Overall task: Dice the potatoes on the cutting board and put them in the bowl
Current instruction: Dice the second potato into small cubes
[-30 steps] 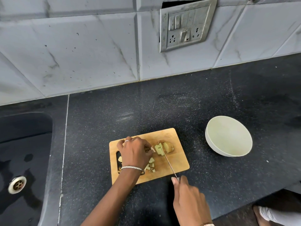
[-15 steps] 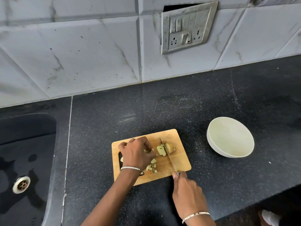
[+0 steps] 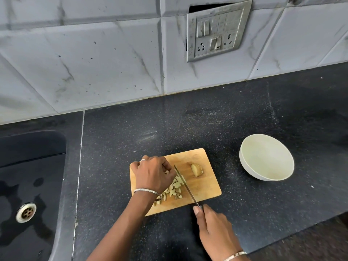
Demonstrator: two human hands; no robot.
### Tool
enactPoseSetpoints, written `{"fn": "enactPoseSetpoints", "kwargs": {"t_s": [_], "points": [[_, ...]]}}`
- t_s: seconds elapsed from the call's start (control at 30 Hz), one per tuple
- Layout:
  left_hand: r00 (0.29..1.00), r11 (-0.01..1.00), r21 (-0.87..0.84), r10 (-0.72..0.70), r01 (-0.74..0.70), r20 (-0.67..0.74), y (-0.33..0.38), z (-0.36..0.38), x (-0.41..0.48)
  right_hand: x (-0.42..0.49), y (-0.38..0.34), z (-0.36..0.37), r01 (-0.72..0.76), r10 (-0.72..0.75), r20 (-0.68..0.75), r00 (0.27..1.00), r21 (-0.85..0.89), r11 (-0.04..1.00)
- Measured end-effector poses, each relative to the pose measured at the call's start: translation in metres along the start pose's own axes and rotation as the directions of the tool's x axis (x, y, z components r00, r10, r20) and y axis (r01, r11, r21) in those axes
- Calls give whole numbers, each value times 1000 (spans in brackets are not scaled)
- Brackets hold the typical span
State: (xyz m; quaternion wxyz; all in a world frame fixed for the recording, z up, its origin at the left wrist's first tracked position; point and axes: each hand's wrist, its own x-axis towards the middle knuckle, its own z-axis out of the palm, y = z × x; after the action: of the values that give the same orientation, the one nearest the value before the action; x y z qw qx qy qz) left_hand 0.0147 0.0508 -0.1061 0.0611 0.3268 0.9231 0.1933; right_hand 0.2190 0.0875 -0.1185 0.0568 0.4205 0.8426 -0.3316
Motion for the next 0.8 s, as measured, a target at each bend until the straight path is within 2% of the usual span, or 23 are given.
{"fn": "enactPoseSetpoints", "kwargs": {"t_s": [0.17, 0.4, 0.53, 0.67, 0.8], "points": [[1000, 999, -38, -8, 8, -3, 0, -6, 5, 1, -1, -10, -13, 13, -49, 999, 14, 1000], [999, 999, -19, 34, -33, 41, 5, -8, 8, -6, -6, -9, -51, 50, -15, 999, -93, 994], [998, 998, -45, 41, -39, 48, 4, -8, 5, -8, 0, -2, -15, 15, 20, 1000, -16, 1000], [997, 990, -135, 49, -41, 52, 5, -7, 4, -9, 1, -8, 7, -4, -42, 999, 65, 998], [986, 962, -270, 77, -34, 150, 8, -6, 6, -5, -3, -17, 40, -30, -49, 998, 209, 977]]}}
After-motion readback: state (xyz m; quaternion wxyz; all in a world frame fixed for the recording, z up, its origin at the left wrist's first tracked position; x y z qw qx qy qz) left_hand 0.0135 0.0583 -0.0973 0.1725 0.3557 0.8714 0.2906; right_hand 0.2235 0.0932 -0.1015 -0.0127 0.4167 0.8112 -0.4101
